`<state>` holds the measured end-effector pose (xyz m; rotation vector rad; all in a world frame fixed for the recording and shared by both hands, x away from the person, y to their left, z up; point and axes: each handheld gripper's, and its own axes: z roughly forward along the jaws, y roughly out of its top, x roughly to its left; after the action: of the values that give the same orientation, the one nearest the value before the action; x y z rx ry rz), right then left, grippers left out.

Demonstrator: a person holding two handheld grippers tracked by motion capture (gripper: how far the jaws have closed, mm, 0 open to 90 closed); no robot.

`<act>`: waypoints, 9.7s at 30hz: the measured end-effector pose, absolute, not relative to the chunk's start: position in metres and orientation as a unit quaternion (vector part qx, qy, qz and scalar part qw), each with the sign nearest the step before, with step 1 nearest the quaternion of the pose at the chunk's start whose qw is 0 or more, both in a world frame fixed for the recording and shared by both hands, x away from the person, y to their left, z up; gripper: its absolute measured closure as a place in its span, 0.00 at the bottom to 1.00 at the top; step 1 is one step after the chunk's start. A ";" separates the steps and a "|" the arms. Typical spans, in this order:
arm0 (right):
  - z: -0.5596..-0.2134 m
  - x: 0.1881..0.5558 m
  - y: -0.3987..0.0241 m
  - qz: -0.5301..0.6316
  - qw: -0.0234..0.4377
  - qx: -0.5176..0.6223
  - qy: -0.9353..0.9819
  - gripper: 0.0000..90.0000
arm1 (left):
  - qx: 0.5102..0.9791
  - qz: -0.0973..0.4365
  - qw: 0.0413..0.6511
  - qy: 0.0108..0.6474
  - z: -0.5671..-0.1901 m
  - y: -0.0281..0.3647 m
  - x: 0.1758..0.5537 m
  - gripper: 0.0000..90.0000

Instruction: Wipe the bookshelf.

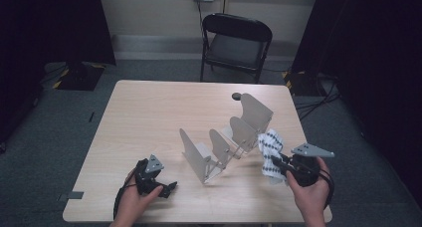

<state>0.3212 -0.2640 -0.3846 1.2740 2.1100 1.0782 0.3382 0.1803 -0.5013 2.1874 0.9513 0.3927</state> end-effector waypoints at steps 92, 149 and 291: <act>-0.480 0.347 -0.240 0.292 0.169 0.501 0.797 0.52 | 0.848 0.152 0.354 0.365 -0.501 0.180 0.339 0.00; -0.428 0.380 -0.252 0.318 0.204 0.503 0.777 0.82 | 0.847 0.150 0.354 0.367 -0.501 0.179 0.339 0.00; -0.350 0.414 -0.201 0.345 0.222 0.424 0.807 0.46 | 0.847 0.148 0.356 0.365 -0.501 0.177 0.342 0.00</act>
<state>0.4142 -0.2010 -0.3496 1.1703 2.2301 0.9534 0.3417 0.1768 -0.5013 2.1878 0.9420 0.3829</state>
